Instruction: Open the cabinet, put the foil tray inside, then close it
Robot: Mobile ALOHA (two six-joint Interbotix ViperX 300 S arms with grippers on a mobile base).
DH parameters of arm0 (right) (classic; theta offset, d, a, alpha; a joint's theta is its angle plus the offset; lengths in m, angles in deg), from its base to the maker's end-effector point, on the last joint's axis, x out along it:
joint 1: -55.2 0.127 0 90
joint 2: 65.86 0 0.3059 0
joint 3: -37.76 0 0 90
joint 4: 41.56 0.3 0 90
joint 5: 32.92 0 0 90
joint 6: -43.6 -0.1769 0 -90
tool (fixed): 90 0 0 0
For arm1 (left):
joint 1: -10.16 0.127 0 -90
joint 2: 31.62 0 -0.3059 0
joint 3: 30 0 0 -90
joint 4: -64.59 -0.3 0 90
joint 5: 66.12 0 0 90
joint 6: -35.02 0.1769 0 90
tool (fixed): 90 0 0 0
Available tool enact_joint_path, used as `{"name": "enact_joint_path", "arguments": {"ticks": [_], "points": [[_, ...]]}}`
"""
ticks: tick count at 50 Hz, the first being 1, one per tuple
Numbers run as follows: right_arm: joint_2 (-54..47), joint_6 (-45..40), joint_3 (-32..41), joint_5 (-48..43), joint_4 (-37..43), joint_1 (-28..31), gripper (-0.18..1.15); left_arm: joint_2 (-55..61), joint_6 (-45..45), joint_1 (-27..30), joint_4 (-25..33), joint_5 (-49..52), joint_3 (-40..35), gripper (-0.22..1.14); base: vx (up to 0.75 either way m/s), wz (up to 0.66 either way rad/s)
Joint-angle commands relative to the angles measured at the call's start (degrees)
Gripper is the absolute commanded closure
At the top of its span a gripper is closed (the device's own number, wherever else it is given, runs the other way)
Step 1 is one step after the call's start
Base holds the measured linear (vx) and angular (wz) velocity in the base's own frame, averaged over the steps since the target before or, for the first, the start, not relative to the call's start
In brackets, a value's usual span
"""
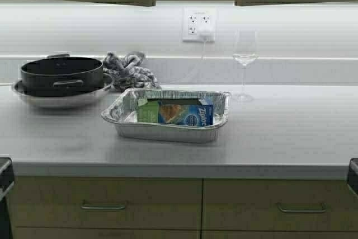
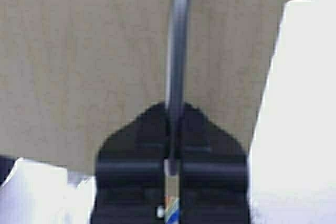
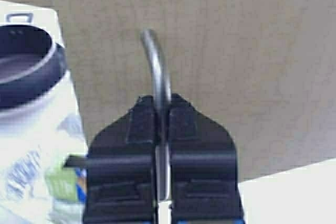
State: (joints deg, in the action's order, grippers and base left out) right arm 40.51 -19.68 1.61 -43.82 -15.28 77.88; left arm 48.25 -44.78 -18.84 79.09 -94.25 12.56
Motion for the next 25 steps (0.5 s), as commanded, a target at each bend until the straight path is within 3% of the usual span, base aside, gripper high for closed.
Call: {"name": "enact_joint_path", "arguments": {"ticks": [1,12,16,20,25], "points": [[2.4,0.3,-0.9,2.1,-1.4,-3.5,0.89,-4.4,-0.8,6.7,-0.3,2.9,0.7,0.88,-0.12,-0.05],[4.5,0.3,-2.3,5.0,-2.2,-5.7,0.89,-7.4,-1.3,9.1,-2.5,5.7,0.8,0.88,-0.11,-0.04],[4.3,-0.3,-2.0,5.7,-2.2,-6.6,0.83,-7.0,-1.0,9.4,-2.6,5.6,0.4,0.86,-0.09,0.0],[5.2,-1.0,-2.1,8.9,-2.2,-6.6,0.59,-7.0,-1.1,9.4,-3.0,6.0,0.6,0.74,-0.07,0.0],[8.4,-1.4,-2.4,15.7,-2.2,-7.5,0.07,-8.3,-1.1,9.2,-3.4,7.3,1.8,0.34,-0.06,0.02]]}}
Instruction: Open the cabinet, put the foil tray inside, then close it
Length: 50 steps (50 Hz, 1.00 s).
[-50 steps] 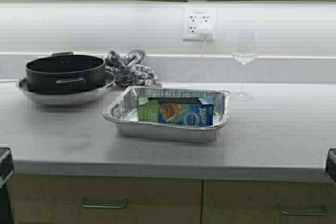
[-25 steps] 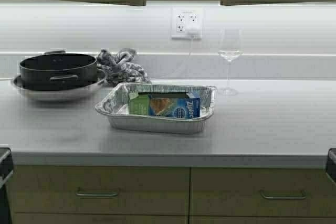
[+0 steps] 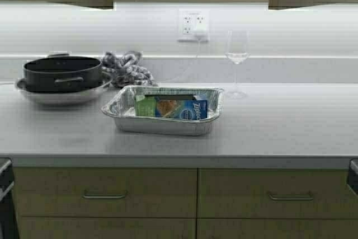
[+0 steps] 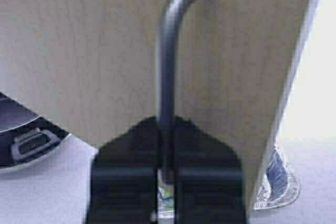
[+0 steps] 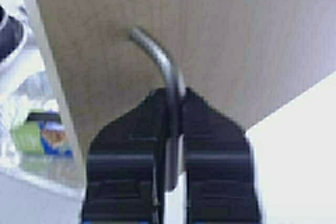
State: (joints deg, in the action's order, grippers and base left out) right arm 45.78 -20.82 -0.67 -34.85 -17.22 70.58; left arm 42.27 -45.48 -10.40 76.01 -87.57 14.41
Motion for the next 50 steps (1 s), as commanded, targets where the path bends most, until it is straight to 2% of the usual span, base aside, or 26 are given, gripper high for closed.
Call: {"name": "enact_joint_path", "arguments": {"ticks": [1,3,5,7,10,16,19,22,25,28,31,33,34,35,39,41,50], "points": [[4.0,-0.4,-0.3,7.9,-0.3,-0.6,-0.02,-2.8,-0.4,1.0,-0.4,1.2,0.3,0.24,-0.04,0.04],[6.0,-0.7,-0.7,9.9,-0.3,-1.6,-0.12,-4.0,-0.4,1.0,-0.4,3.0,1.0,0.04,-0.04,0.04],[8.1,-0.8,-1.2,12.0,-0.3,-2.5,-0.12,-5.4,-0.4,1.0,-0.4,4.7,1.7,-0.13,-0.02,0.03],[10.5,-0.9,-1.8,14.2,-0.4,-3.3,-0.09,-7.6,-0.5,1.0,-0.4,6.8,3.0,-0.19,-0.01,0.02],[14.0,-0.8,-2.5,17.7,-1.2,-4.4,-0.04,-10.5,-0.5,1.0,-0.4,9.1,4.5,-0.12,0.0,0.01],[20.7,-1.2,-3.2,24.9,-4.0,-4.8,-0.03,-16.9,-0.4,1.0,-0.4,14.3,6.1,0.01,-0.02,0.04],[22.9,-1.7,-3.2,27.7,-3.7,-4.6,-0.02,-19.7,-0.2,0.6,-0.7,18.2,6.0,0.05,-0.04,0.07],[23.8,-2.3,-3.1,28.7,-2.4,-3.0,0.0,-21.6,-0.4,-0.7,-1.6,21.6,5.4,0.15,-0.04,0.04],[23.6,-2.5,-2.8,28.4,-0.9,0.1,0.06,-22.4,-0.6,-3.3,-1.8,23.4,4.7,0.35,-0.04,0.01],[22.6,-2.6,-2.4,26.5,-0.3,4.0,0.17,-22.4,-1.1,-6.8,-1.8,23.3,4.3,0.65,-0.03,0.0],[20.7,-2.6,-2.3,23.6,-0.3,7.6,0.33,-22.0,-0.6,-10.1,-2.0,22.2,3.9,0.93,-0.03,0.0],[18.3,-2.7,-2.2,20.9,-0.3,10.5,0.5,-20.8,-1.4,-12.0,-1.9,20.4,3.8,1.04,-0.04,0.0],[17.8,-2.7,-2.2,20.4,-0.3,11.1,0.54,-20.3,-1.5,-12.7,-1.8,19.3,3.6,1.04,-0.04,0.01],[16.2,-2.7,-2.1,18.8,-0.3,12.3,0.64,-19.6,-1.5,-13.5,-1.9,18.2,3.5,1.02,-0.04,0.0],[11.5,-2.7,-1.8,13.5,-0.4,13.8,0.91,-15.7,-1.8,-15.0,-1.8,13.8,2.6,0.88,-0.04,-0.01],[9.0,-2.7,-1.7,10.5,-0.4,13.8,0.99,-13.2,-2.0,-15.1,-1.8,12.0,1.9,0.83,-0.04,-0.01],[-0.6,-2.5,1.0,-3.3,-1.2,12.6,0.9,2.5,-1.7,-14.2,-1.9,1.7,-4.9,0.88,-0.04,0.0]]}}
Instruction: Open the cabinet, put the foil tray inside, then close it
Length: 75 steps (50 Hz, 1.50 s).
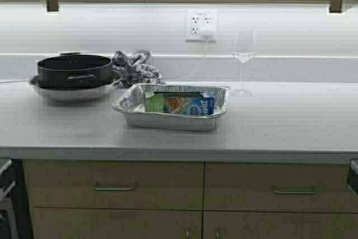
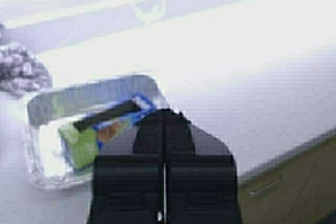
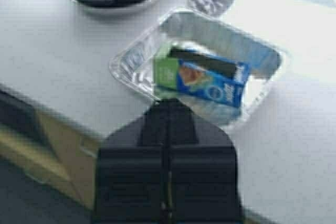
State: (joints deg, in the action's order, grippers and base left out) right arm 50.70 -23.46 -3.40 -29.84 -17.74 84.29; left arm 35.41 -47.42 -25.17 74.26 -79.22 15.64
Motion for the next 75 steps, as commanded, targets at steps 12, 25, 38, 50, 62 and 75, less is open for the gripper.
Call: {"name": "enact_joint_path", "arguments": {"ticks": [12,25,38,50,62,75], "points": [[-16.7,-1.3,9.3,-9.8,-0.7,-13.7,0.91,26.1,-1.5,9.2,0.4,-10.6,-16.8,0.88,-0.05,-0.01],[-17.1,-2.2,8.8,-6.2,-0.8,-20.7,0.9,25.0,-1.6,15.8,0.2,-10.9,-14.5,0.87,-0.03,0.01],[-15.5,-8.4,7.4,-3.7,-0.6,-11.4,0.16,23.7,-1.8,10.3,-1.7,-12.5,-10.9,0.2,0.0,0.0],[-16.3,-19.2,-0.1,-10.8,1.1,-4.7,-0.06,25.1,-9.0,9.2,-2.5,-24.9,-1.1,-0.09,0.0,0.0],[-24.7,-35.7,-11.3,-35.7,-2.1,1.6,-0.07,38.4,-28.2,9.5,-11.5,-45.5,4.3,-0.1,0.0,0.0],[-45.8,-62.0,-14.2,-59.7,-20.0,0.2,-0.07,65.0,-46.9,12.8,-15.8,-71.5,1.2,-0.1,0.0,0.0]]}}
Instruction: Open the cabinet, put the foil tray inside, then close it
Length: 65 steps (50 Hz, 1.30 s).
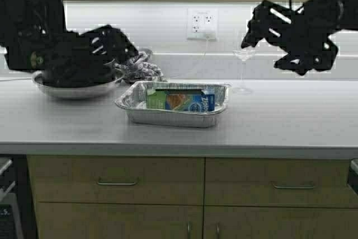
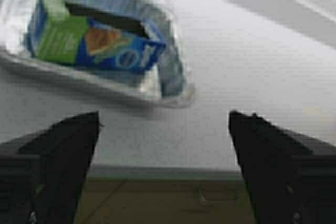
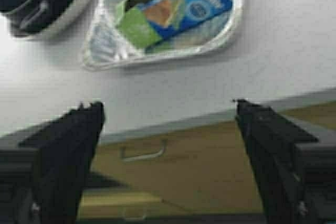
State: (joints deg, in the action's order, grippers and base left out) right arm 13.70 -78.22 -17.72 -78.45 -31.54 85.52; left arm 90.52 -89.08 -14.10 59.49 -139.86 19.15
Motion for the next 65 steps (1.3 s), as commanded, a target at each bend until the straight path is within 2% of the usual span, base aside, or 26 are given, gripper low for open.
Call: {"name": "enact_joint_path", "arguments": {"ticks": [1,8,21,35,51,58,65], "points": [[-10.7,-8.2,0.2,-13.4,-6.6,-1.5,-0.07,11.9,-6.2,2.1,-1.3,-12.6,-2.7,-0.1,0.0,0.0],[-21.8,-11.2,0.4,-26.3,-7.1,-4.3,-0.06,23.4,-12.9,4.1,-3.8,-24.3,-7.2,-0.1,0.0,0.0],[-33.1,-13.9,4.7,-32.6,-9.2,-6.9,-0.06,33.2,-19.7,7.6,-5.6,-25.4,-18.0,-0.1,0.02,0.04],[-37.5,-14.2,9.2,-33.1,-12.0,-12.0,-0.06,37.0,-20.2,12.0,-6.7,-25.3,-23.6,-0.1,0.18,0.01],[-41.9,-17.8,13.9,-33.1,-13.7,-12.0,-0.06,36.8,-21.1,14.3,-8.8,-23.3,-27.6,-0.1,0.19,-0.02],[-43.6,-17.8,15.3,-33.2,-13.6,-12.1,-0.06,36.8,-23.3,15.4,-11.3,-20.5,-30.0,-0.1,0.16,0.03],[-45.8,-17.8,16.6,-34.9,-13.3,-13.4,-0.06,36.8,-24.0,16.4,-17.0,-15.8,-32.8,-0.1,0.15,0.02]]}}
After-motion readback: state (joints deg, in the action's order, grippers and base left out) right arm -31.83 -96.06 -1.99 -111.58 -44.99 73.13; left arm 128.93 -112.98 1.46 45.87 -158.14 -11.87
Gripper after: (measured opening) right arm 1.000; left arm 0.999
